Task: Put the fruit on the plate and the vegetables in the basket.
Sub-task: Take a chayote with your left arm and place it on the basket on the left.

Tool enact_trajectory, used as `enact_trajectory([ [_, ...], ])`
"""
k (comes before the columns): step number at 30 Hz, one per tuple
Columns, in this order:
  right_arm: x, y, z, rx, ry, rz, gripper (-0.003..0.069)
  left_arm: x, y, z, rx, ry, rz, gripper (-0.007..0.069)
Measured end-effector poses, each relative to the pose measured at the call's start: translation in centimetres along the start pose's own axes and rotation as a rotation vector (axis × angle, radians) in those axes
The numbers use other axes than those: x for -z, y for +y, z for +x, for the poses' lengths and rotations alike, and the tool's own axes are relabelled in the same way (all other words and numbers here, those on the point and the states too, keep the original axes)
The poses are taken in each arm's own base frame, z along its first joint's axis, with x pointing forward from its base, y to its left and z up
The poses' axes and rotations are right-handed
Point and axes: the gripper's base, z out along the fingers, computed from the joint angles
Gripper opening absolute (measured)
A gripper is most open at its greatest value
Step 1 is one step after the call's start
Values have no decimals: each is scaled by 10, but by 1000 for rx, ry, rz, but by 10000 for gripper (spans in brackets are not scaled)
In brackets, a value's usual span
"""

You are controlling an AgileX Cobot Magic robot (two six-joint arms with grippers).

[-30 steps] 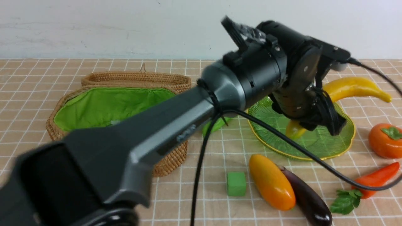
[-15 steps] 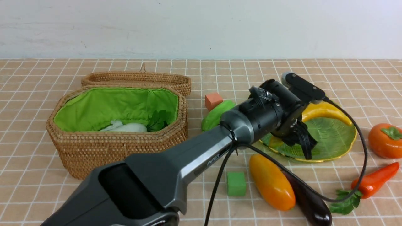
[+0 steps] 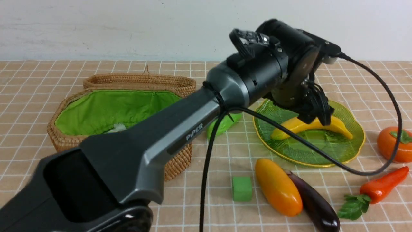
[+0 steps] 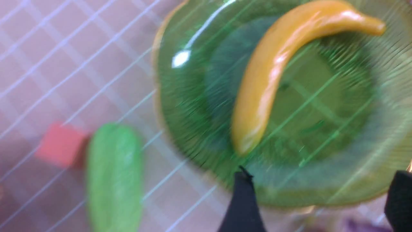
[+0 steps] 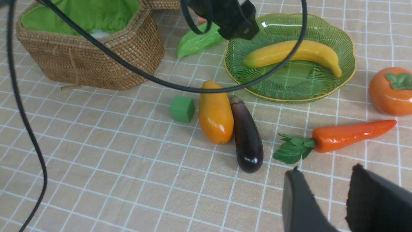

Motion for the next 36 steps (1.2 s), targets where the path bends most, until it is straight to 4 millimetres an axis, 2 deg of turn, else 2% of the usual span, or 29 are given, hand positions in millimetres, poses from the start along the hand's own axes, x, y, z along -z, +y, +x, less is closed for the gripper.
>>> enact_trajectory([
  [2, 0, 0, 0, 3, 0, 0, 237, 7, 15, 4, 5, 60, -48, 453],
  [6, 0, 0, 0, 4, 0, -2, 237, -2, 40, 12, 43, 141, -88, 399],
  [9, 0, 2, 0, -1, 2, -20, 237, -23, 63, 24, 70, 193, -125, 411],
  [11, 0, 3, 0, -7, 3, -36, 237, -35, 70, 30, 68, 215, -146, 438],
  [15, 0, 6, 0, -16, 6, -66, 237, -58, 74, 41, 34, 233, -183, 491],
  [18, 0, 8, 1, -21, 7, -83, 237, -83, 76, 51, -40, 213, -239, 535],
  [25, 0, 9, 1, -24, 8, -94, 237, -114, 73, 62, -78, 197, -256, 544],
  [27, 0, 9, 1, -24, 8, -96, 237, -130, 76, 71, -53, 194, -257, 544],
  [32, 0, 9, 1, -24, 8, -96, 237, -141, 89, 78, 5, 191, -260, 544],
  [36, 0, 9, 1, -24, 8, -96, 237, -141, 90, 77, 10, 187, -258, 519],
])
